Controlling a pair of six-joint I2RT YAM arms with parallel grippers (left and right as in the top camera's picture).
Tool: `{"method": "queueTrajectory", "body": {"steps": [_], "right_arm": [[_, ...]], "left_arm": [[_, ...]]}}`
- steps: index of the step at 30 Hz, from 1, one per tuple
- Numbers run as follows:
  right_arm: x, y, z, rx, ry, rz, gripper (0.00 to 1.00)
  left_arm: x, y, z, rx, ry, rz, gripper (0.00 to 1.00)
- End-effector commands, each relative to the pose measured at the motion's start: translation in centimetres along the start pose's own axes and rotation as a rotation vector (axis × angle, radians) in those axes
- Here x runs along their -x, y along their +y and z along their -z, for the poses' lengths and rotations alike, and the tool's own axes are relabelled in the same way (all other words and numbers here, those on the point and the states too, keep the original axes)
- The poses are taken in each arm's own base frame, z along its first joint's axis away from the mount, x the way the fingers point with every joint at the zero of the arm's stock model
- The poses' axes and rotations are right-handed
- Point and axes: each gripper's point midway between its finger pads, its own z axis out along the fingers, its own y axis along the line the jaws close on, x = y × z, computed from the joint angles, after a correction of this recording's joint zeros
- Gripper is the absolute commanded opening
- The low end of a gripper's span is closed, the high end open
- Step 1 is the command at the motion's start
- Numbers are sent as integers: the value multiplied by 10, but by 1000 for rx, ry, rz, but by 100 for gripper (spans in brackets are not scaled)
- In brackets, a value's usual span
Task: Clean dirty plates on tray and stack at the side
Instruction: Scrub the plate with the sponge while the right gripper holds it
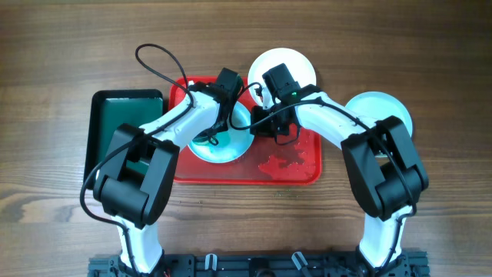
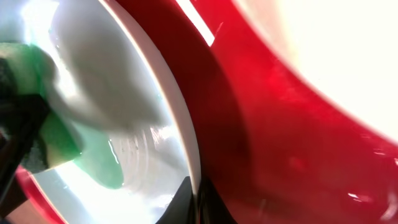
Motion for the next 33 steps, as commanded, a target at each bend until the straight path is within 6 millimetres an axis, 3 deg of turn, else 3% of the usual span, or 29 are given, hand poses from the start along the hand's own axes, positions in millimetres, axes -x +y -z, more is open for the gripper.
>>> {"method": "queueTrajectory", "body": {"steps": [1,3,5,9,12,15,18,22,28,30,33], "right_arm": [[-13,8,-14,58,71,18,4],[-12,8,-14,62,69,21,4],[-13,8,-14,63,69,23,4],[-13,9,-14,69,73,25,4],[-13,9,-14,69,72,26,4],[-13,9,-14,68,72,26,4],[-13,9,-14,68,72,26,4],[-13,9,-14,68,72,26,4],[-13,9,-14,68,72,27,4],[-13,9,-14,68,72,27,4],[-12,10,-14,69,69,28,4]], "left_arm": [[-41,-27,-8,-180,192,-248,4],[-77,-65,16,-505,327,-505,4],[-97,-85,40,-728,387,-620,4],[-94,-96,45,-798,357,-643,4],[-68,-97,30,-704,273,-525,4],[-29,-82,7,-499,149,-321,4],[10,-53,-10,-286,8,-118,4],[25,-13,-17,-70,-75,0,4],[-2,26,-17,104,20,-69,4],[-18,17,-17,37,107,-195,4],[-68,-30,1,-348,317,-544,4]]}}
